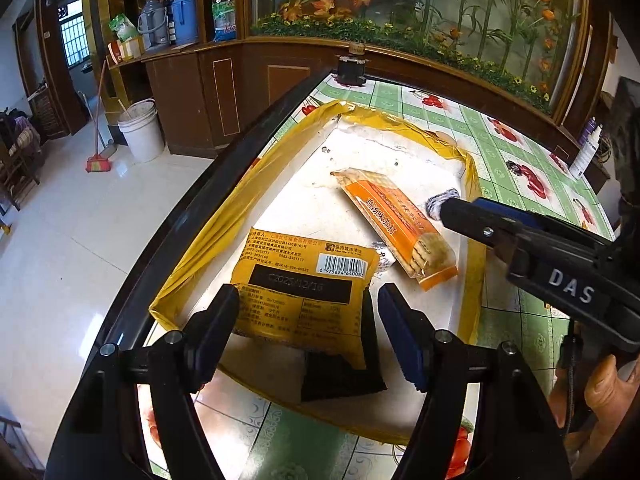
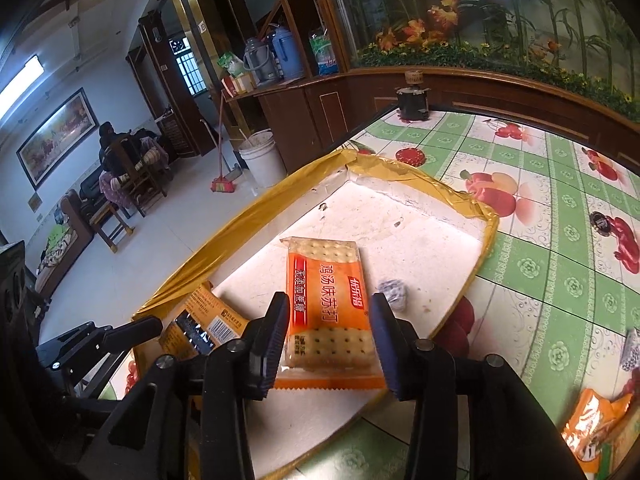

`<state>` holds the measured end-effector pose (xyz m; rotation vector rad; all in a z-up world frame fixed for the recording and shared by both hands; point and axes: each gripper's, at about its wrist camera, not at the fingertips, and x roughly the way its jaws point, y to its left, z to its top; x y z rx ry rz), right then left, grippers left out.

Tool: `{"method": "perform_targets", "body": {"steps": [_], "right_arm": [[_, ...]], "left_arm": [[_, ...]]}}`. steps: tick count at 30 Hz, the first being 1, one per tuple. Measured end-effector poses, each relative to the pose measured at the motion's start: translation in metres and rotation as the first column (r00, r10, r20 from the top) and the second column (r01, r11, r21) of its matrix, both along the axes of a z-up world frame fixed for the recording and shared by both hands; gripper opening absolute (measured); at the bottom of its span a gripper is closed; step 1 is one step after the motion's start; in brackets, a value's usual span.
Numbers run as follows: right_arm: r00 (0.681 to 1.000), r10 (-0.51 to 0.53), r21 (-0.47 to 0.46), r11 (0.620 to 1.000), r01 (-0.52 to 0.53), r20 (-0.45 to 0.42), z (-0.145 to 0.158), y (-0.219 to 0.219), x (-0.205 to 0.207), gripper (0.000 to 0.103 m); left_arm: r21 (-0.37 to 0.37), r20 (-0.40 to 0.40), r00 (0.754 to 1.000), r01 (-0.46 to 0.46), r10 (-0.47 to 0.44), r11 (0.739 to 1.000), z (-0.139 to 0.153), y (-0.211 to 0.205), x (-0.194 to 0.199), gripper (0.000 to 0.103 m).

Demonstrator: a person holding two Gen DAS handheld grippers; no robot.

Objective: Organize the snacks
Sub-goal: 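Open both tools to drop the yellow bag and white box into the tray, then move both open tools back toward the remaining snack pile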

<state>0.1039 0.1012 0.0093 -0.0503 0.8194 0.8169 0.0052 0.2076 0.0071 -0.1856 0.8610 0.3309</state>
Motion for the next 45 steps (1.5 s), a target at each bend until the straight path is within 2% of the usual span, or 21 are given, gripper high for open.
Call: {"method": "perform_targets", "body": {"steps": [12, 15, 25, 32, 45], "right_arm": [[0.997, -0.074, 0.049, 0.996, 0.073, 0.025, 0.019, -0.08, -0.045, 0.046], [0.994, -0.113, 0.054, 0.992, 0.112, 0.012, 0.017, -0.106, -0.052, 0.047], [0.968, -0.247, 0.048, 0.967, 0.249, -0.037, -0.002, -0.192, -0.07, 0.048], [0.946, -0.323, 0.021, 0.946, 0.324, -0.035, -0.013, -0.24, -0.081, 0.052], [0.905, -0.421, -0.006, 0.907, 0.422, -0.066, -0.035, -0.295, -0.076, 0.057]], "left_arm": [[0.023, 0.043, 0.998, 0.041, -0.042, 0.999, 0.02, -0.032, -0.016, 0.074], [0.017, 0.041, 0.997, 0.06, -0.061, 0.998, 0.021, -0.043, -0.017, 0.078], [0.005, 0.019, 0.988, 0.154, -0.154, 0.988, 0.019, -0.092, -0.018, 0.078], [0.018, -0.006, 0.98, 0.2, -0.2, 0.98, 0.014, -0.116, -0.017, 0.078], [0.029, -0.056, 0.963, 0.264, -0.262, 0.964, 0.006, -0.149, -0.009, 0.078]]}}
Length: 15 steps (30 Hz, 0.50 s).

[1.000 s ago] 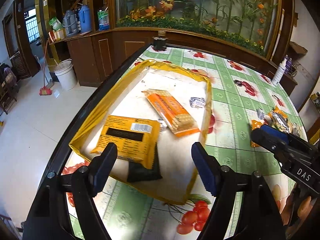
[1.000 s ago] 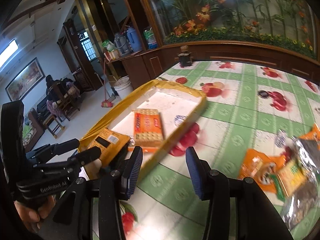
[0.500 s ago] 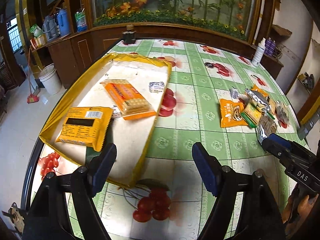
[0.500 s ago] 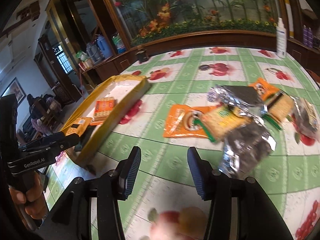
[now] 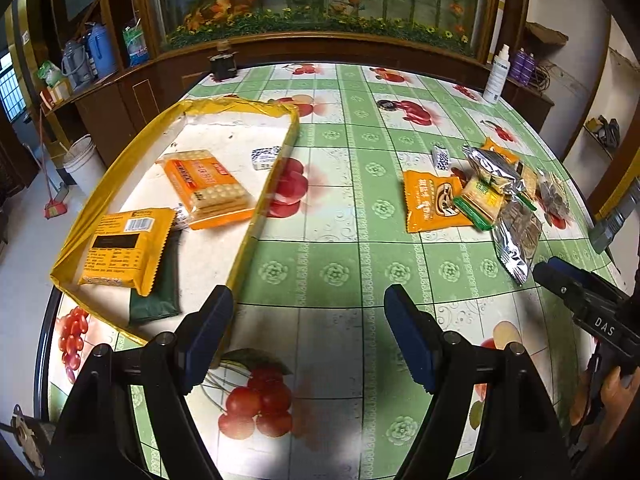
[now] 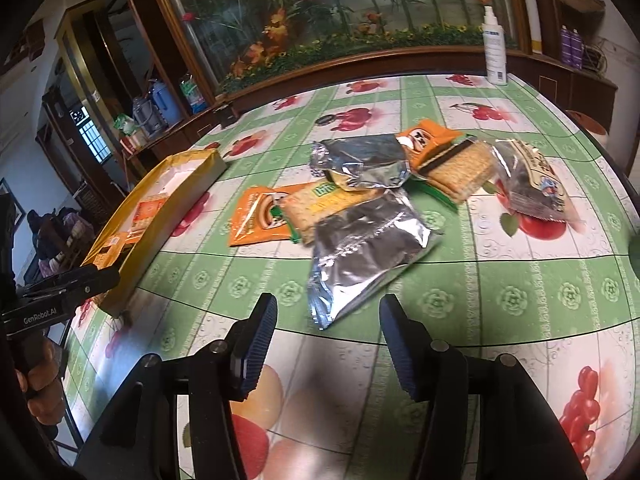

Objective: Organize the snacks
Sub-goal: 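Move both open tools back toward the remaining snack pile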

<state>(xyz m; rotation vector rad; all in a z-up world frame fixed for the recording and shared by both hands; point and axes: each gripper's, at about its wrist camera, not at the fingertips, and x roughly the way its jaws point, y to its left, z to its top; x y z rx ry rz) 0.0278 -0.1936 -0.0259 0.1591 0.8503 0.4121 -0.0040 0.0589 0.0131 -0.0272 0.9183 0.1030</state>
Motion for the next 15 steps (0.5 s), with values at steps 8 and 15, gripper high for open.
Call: {"method": "perform_targets", "body": {"steps": [8, 15], "right_arm": [[1.0, -0.03, -0.032, 0.999, 0.03, -0.005, -0.001, -0.002, 0.015, 0.072], [0.997, -0.055, -0.025, 0.998, 0.053, -0.055, -0.005, 0.006, 0.036, 0.073]], "left_arm": [[0.03, -0.023, 0.997, 0.069, -0.068, 0.997, -0.006, -0.023, 0.015, 0.078], [0.065, -0.015, 0.983, 0.182, -0.181, 0.981, -0.005, -0.043, 0.049, 0.078]]}}
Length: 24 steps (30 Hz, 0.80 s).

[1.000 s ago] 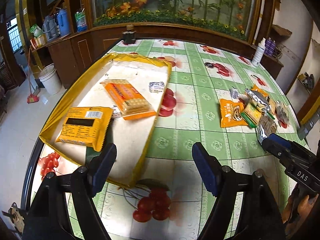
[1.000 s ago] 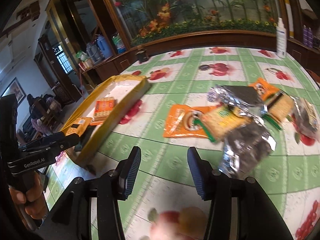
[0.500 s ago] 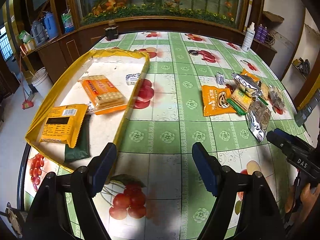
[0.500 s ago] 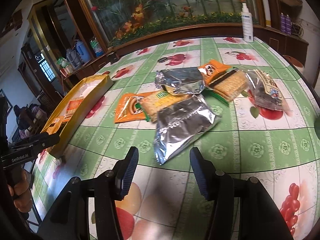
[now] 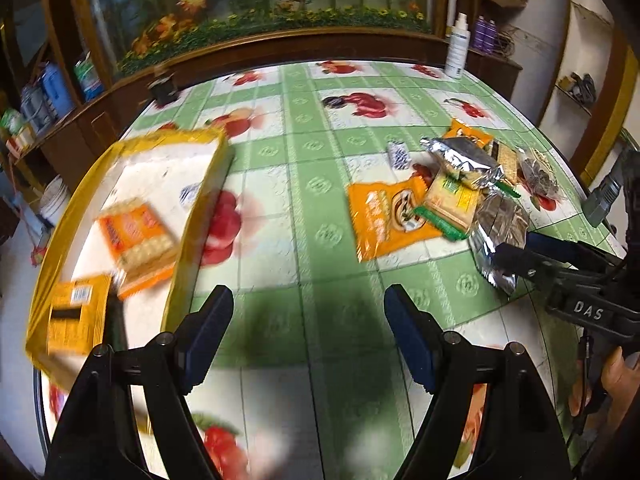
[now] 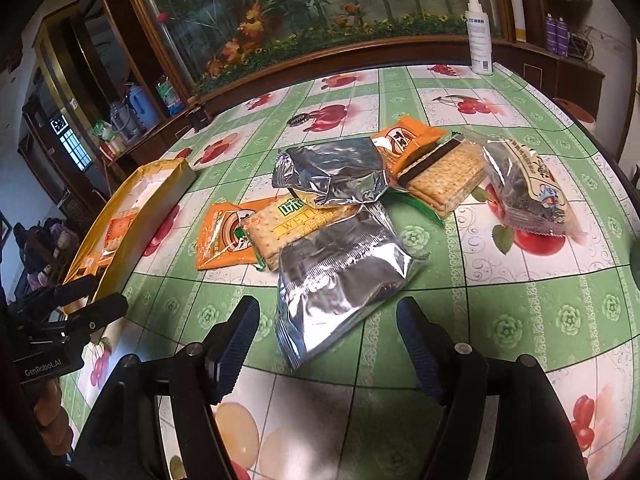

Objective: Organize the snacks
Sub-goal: 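Move both open tools back toward the remaining snack pile, then grasp the orange snack bag with the left tool while the right grasps a silver foil bag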

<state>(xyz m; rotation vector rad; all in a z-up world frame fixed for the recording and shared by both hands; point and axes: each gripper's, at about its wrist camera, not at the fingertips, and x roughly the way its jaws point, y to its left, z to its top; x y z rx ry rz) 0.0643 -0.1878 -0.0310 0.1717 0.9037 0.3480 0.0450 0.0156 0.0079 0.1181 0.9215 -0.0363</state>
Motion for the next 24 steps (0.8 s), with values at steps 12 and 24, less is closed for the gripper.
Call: {"method": "perform_targets", "body": {"steps": [12, 24], "right_arm": [[0.999, -0.029, -0.086, 0.996, 0.028, -0.013, -0.008, -0.004, 0.03, 0.075], [1.0, -0.011, -0.134, 0.991, 0.013, 0.017, -0.009, -0.003, 0.033, 0.077]], "left_arm": [[0.114, -0.061, 0.928, 0.373, -0.369, 0.921, -0.019, -0.058, 0.066, 0.078], [0.08, -0.086, 0.909, 0.415, -0.409, 0.906, -0.039, -0.075, 0.08, 0.083]]}}
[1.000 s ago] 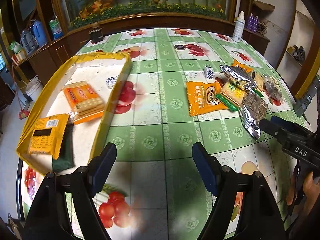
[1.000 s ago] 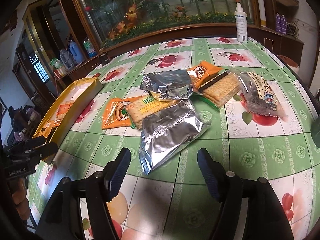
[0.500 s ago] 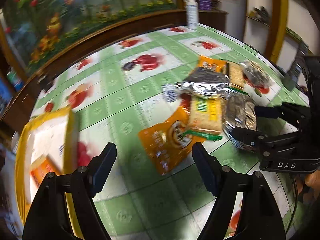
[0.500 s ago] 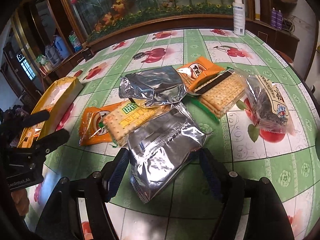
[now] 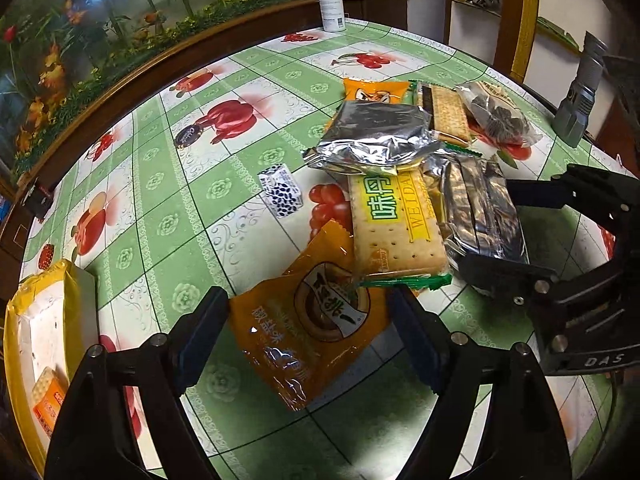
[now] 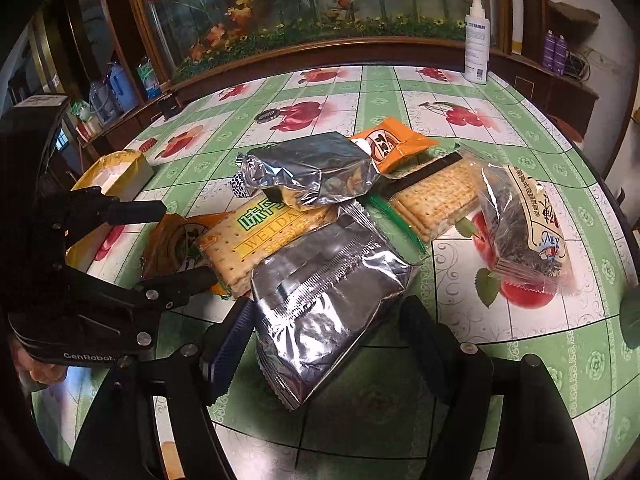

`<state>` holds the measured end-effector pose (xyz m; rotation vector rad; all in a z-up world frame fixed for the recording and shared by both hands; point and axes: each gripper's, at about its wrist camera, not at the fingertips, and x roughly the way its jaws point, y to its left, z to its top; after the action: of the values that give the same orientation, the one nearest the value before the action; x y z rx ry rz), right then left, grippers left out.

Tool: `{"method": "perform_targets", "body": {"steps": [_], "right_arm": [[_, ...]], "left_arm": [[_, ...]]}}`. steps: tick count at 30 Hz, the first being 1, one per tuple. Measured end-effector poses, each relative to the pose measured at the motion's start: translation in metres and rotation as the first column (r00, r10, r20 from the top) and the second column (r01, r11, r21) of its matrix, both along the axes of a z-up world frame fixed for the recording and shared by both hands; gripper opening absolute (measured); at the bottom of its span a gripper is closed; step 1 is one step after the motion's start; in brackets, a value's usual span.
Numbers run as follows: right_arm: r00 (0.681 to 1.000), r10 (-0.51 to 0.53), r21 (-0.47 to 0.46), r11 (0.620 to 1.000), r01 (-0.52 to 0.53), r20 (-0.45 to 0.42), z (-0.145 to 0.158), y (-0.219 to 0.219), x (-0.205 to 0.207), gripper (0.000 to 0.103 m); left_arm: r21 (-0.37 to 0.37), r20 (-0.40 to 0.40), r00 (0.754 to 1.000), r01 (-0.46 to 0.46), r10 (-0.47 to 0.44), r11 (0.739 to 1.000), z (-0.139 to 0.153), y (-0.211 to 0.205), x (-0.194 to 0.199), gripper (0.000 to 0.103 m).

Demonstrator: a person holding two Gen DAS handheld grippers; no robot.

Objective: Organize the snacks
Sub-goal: 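Grasp the orange snack bag with the left tool while the right grasps a silver foil bag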

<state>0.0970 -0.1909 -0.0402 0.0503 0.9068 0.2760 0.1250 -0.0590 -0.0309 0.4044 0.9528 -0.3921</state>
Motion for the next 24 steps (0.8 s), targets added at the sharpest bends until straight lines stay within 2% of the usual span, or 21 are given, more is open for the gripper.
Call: {"method": "perform_targets", "body": {"steps": [3, 4, 5, 7, 15, 17, 24], "right_arm": [[1.0, -0.003, -0.013, 1.0, 0.003, 0.0, 0.0, 0.0, 0.003, 0.077], [1.0, -0.005, -0.015, 1.0, 0.005, -0.001, 0.0, -0.001, 0.004, 0.078], [1.0, -0.005, -0.024, 1.0, 0.005, -0.003, 0.0, -0.001, 0.005, 0.078], [1.0, 0.004, -0.035, 0.999, -0.004, 0.001, 0.0, -0.003, 0.005, 0.077], [0.999, 0.047, -0.117, 0.992, -0.045, 0.014, -0.003, -0.004, -0.006, 0.07], [0.999, 0.043, -0.11, 0.993, -0.041, 0.018, -0.002, -0.009, -0.008, 0.062], [0.999, 0.033, -0.071, 0.997, -0.031, 0.022, 0.0, -0.017, -0.015, 0.059]], "left_arm": [[-0.044, -0.013, 1.0, -0.027, 0.026, 0.999, 0.002, 0.005, -0.004, 0.073], [-0.063, -0.021, 0.999, -0.034, 0.033, 0.997, 0.003, 0.008, -0.007, 0.066], [-0.077, -0.027, 0.999, -0.039, 0.037, 0.996, 0.005, 0.011, -0.01, 0.039], [-0.108, -0.062, 0.997, -0.047, 0.041, 0.993, 0.005, 0.016, -0.017, 0.037], [-0.138, -0.075, 0.996, -0.066, 0.056, 0.988, 0.004, 0.018, -0.065, 0.032], [-0.158, -0.08, 0.993, -0.099, 0.087, 0.982, 0.005, 0.022, -0.072, 0.031], [-0.221, -0.097, 0.976, -0.212, 0.195, 0.952, 0.011, 0.041, -0.094, 0.03]]}}
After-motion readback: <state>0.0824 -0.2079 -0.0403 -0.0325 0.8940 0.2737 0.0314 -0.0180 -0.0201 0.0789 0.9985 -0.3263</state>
